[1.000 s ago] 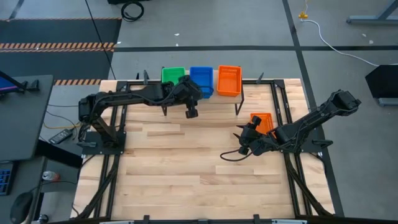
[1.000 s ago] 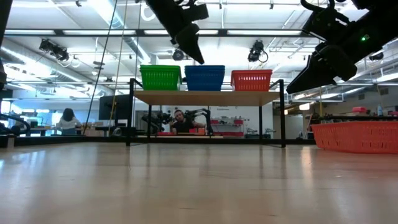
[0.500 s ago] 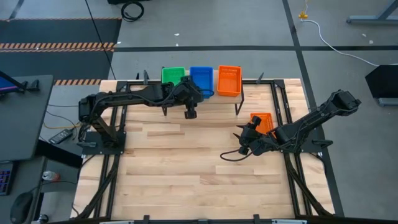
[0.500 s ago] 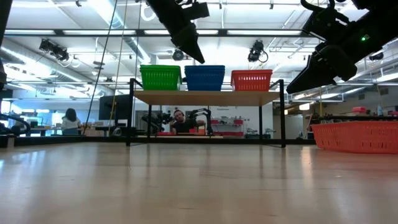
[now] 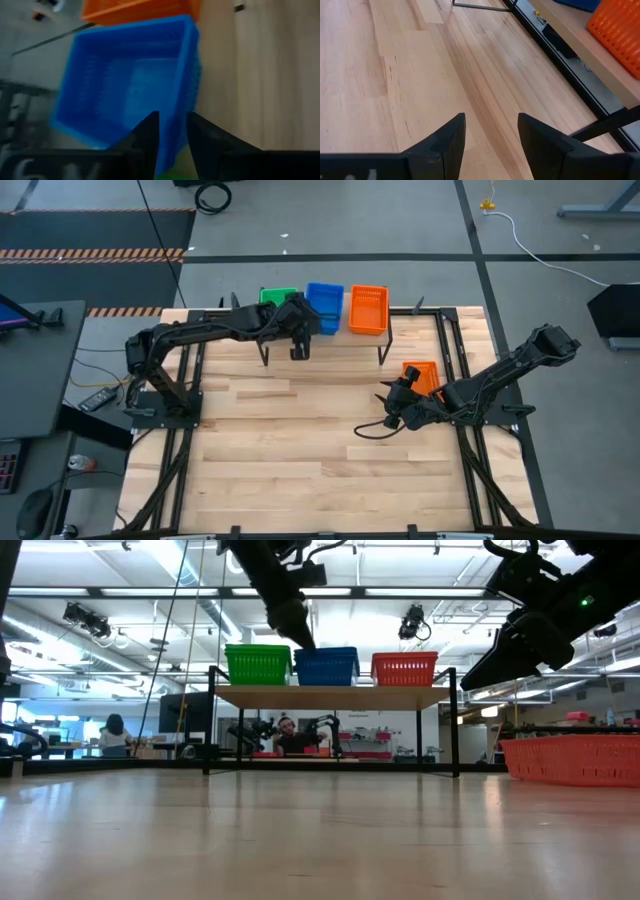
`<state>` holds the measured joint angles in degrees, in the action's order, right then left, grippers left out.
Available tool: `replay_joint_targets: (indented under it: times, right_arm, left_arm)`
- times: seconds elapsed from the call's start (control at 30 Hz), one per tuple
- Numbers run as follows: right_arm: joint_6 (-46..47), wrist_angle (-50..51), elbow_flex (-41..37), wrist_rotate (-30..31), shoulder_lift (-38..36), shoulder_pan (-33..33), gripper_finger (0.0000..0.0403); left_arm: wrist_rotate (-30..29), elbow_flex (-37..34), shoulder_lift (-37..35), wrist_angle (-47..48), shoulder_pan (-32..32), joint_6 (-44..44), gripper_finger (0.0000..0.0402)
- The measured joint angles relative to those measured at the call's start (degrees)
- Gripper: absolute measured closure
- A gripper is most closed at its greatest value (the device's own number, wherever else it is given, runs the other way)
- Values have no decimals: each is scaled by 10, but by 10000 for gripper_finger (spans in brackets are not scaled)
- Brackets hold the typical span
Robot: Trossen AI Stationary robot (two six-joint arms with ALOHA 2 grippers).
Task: Stack baskets on shelf by color
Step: Stack the blue bin on the blue bin on the shelf
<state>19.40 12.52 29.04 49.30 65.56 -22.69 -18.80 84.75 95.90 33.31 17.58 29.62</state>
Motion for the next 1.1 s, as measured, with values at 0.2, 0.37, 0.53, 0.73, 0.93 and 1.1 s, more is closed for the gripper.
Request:
replay_joint_targets:
  times: [0.2, 0.37, 0.53, 0.73, 0.93, 1.1]
  right_arm:
    - [0, 3, 0, 0, 0, 0, 215]
    - [1, 2, 0, 0, 0, 0, 215]
    - [0, 3, 0, 0, 0, 0, 215]
    - [1, 3, 0, 0, 0, 0, 215]
    - [1, 4, 0, 0, 0, 0, 215]
    - [1, 4, 0, 0, 0, 0, 215]
  left_arm:
    - [36, 0, 25, -3, 2, -4, 294]
    - [33, 0, 37, -12, -1, -3, 297]
    - [32, 0, 35, -39, -8, -2, 302]
    - [32, 0, 33, -69, -12, -3, 304]
    - [32, 0, 35, -79, -14, -9, 316]
    - [50, 0, 35, -98, -14, -23, 333]
